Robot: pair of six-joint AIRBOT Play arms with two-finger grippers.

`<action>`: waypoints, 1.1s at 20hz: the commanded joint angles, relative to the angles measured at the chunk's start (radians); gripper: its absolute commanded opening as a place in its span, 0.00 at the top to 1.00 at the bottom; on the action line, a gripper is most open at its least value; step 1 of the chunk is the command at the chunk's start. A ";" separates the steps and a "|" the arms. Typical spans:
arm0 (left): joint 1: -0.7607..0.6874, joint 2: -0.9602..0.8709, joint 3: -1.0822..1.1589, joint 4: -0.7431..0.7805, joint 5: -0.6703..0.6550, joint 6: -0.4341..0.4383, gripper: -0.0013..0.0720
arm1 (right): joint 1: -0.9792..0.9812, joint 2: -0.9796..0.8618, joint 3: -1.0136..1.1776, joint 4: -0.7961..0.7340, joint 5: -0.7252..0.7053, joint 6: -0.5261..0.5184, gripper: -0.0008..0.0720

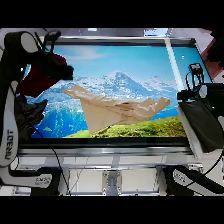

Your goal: Fold the shirts.

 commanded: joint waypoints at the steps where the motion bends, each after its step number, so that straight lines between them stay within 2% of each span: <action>1: 0.000 0.182 -0.379 -0.065 -0.003 -0.055 0.51 | 0.001 0.006 0.008 -0.075 0.028 0.029 0.51; 6: -0.008 0.431 -0.975 -0.314 0.365 -0.266 0.51 | 0.001 0.006 0.008 -0.019 0.024 0.028 0.51; 8: -0.044 0.487 -1.149 -0.399 0.539 -0.438 0.51 | 0.001 0.006 0.008 0.020 0.010 0.015 0.51; 9: -0.072 0.489 -1.210 -0.457 0.612 -0.494 0.51 | 0.002 0.007 0.008 0.040 -0.002 0.014 0.51; 13: -0.198 0.484 -1.338 -0.666 0.924 -0.559 0.51 | 0.002 0.007 0.008 0.111 -0.024 0.013 0.51; 15: -0.230 0.475 -1.344 -0.657 1.039 -0.560 0.51 | 0.002 0.007 0.008 0.126 -0.017 0.013 0.51; 18: -0.233 0.415 -1.344 -0.639 1.023 -0.634 0.51 | 0.002 0.010 0.008 0.137 0.000 0.013 0.51; 20: -0.233 0.378 -1.344 -0.639 0.984 -0.726 0.51 | 0.002 0.010 0.008 0.136 0.014 0.013 0.51; 22: -0.237 0.373 -1.344 -0.643 0.951 -0.760 0.51 | 0.002 0.010 0.008 0.136 0.032 0.002 0.51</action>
